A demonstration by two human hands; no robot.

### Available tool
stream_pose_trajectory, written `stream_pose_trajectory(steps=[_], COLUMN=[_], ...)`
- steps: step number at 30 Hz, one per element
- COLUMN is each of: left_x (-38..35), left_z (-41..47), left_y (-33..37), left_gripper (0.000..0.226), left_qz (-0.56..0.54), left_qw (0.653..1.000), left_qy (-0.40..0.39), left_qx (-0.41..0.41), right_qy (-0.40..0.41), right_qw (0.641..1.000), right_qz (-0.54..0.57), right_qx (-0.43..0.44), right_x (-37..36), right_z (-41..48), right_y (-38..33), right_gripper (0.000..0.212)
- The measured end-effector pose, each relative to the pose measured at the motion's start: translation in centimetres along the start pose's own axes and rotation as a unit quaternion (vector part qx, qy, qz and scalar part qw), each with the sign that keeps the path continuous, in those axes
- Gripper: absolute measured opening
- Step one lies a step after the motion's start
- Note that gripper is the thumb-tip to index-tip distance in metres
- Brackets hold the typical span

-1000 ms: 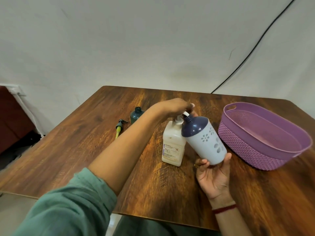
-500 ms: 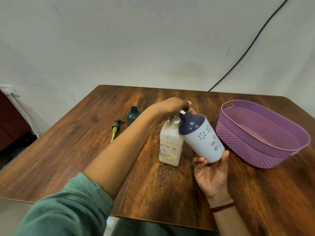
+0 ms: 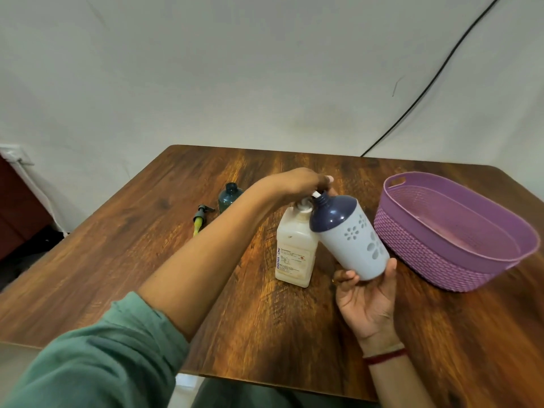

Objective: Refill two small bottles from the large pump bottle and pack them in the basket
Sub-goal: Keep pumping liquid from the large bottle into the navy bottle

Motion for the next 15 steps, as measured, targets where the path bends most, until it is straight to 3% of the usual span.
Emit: stream_pose_trajectory(steps=[4,11,15], left_x=[-0.4,0.3,-0.1], left_z=[0.4,-0.4,0.1], left_y=[-0.5,1.1,0.2], left_gripper=[0.036,0.043,0.035], left_qz=[0.006,0.042,0.03], left_qw=[1.0,0.999,0.999], left_qy=[0.022,-0.007,0.029], left_qx=[0.012,-0.029,0.004], right_qy=[0.019,0.005,0.016], right_qw=[0.999,1.0,1.0], right_qz=[-0.009,-0.012,-0.003], right_qx=[0.023,0.017,0.02], right_x=[0.5,0.2,0.2], right_z=[0.1,-0.2,-0.1], right_y=[-0.3,-0.1,-0.1], right_gripper=[0.083,0.072,0.08])
Point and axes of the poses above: each hand's wrist, its own z-axis towards the middle knuckle, its own x-axis out of the back of the hand, y = z × x, the point moved 7 cm from there along z, towards the middle knuckle, and after that the axes turned 10 degrees about y, right-handed, at the moved point
